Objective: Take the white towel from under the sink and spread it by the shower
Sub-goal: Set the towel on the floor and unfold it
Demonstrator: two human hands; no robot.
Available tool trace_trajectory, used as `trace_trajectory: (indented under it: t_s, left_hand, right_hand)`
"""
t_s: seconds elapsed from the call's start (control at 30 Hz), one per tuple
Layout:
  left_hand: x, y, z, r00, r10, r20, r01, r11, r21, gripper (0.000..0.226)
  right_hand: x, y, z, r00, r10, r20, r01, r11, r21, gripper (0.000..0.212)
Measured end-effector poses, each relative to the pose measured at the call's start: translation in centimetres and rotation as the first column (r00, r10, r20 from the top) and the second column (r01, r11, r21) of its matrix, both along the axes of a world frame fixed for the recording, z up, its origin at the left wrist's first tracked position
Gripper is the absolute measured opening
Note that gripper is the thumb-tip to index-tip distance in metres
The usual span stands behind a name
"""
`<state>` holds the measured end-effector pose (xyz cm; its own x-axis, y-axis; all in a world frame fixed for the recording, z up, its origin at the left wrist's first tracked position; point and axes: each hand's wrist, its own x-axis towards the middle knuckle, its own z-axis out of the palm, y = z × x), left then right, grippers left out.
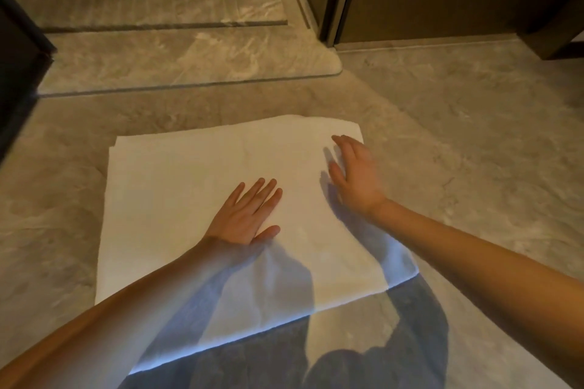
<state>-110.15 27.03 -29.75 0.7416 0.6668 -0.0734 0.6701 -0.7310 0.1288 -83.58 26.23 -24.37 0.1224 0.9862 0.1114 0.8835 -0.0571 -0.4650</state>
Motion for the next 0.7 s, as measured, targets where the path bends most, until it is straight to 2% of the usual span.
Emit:
trace_trajectory:
  t_s: [0.13, 0.27, 0.4, 0.47, 0.53, 0.57, 0.7]
  left_hand:
    - [-0.2, -0.2, -0.1, 0.998, -0.002, 0.059, 0.003, 1.000, -0.003, 0.067]
    - [-0.3, -0.1, -0.3, 0.995, -0.005, 0.104, 0.008, 1.000, -0.021, 0.065]
    - [-0.4, -0.3, -0.3, 0.988, -0.001, 0.155, 0.004, 1.000, -0.019, 0.063]
    - [-0.4, -0.3, -0.4, 0.987, 0.000, 0.160, 0.003, 1.000, -0.016, 0.063]
    - [-0.4, -0.3, -0.4, 0.987, 0.001, 0.162, 0.002, 1.000, -0.014, 0.063]
    - [-0.4, -0.3, -0.4, 0.986, 0.002, 0.165, 0.000, 1.000, -0.014, 0.063]
    - [-0.4, -0.4, -0.4, 0.982, 0.003, 0.189, -0.001, 1.000, -0.008, 0.062]
  right_hand:
    - [4.1, 4.9, 0.5, 0.972, -0.211, -0.102, 0.201, 0.974, -0.106, 0.052]
    - [5.4, 7.3, 0.5, 0.865, -0.373, -0.336, 0.268, 0.909, -0.320, 0.050]
    - [5.3, 8.9, 0.4, 0.755, -0.449, -0.478, 0.309, 0.886, -0.345, 0.045]
    - [5.0, 9.4, 0.7, 0.701, -0.467, -0.539, 0.313, 0.880, -0.356, 0.031]
    - [4.8, 9.8, 0.8, 0.667, -0.466, -0.581, 0.310, 0.883, -0.352, 0.017]
    - [4.7, 9.9, 0.9, 0.675, -0.450, -0.585, 0.309, 0.892, -0.329, 0.019]
    - [3.6, 9.1, 1.8, 0.771, -0.212, -0.600, 0.239, 0.970, -0.035, 0.024]
